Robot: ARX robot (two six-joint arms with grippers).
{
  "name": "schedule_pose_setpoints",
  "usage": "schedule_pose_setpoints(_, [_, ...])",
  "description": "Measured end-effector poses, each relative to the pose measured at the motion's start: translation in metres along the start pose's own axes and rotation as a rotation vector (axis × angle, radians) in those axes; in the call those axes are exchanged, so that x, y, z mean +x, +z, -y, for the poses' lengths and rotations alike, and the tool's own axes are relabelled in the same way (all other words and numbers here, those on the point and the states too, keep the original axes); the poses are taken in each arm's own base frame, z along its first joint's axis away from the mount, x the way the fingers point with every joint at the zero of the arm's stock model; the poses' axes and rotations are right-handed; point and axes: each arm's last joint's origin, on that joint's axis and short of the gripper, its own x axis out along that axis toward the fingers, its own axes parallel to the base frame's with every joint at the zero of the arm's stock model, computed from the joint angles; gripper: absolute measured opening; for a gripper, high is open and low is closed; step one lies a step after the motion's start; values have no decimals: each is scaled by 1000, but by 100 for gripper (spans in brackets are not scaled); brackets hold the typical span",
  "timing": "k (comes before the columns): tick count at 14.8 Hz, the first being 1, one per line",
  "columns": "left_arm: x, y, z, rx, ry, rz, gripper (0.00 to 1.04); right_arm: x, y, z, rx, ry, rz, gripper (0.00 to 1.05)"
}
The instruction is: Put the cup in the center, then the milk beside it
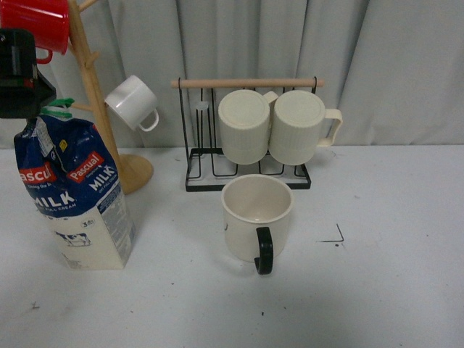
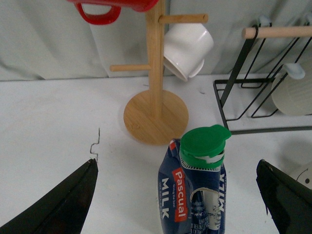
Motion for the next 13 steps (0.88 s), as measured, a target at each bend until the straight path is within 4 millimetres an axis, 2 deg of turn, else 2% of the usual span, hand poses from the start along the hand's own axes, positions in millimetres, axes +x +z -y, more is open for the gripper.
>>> schedule_pose_setpoints(5, [20, -9, 4, 12, -4, -39, 98, 0, 0, 0, 0, 0, 0, 98])
schedule_pose_setpoints(6, [31, -16, 4, 14, 8, -77, 98, 0, 0, 0, 0, 0, 0, 98])
schedule_pose_setpoints(13, [57, -27, 10, -17, 32, -102, 98, 0, 0, 0, 0, 0, 0, 98])
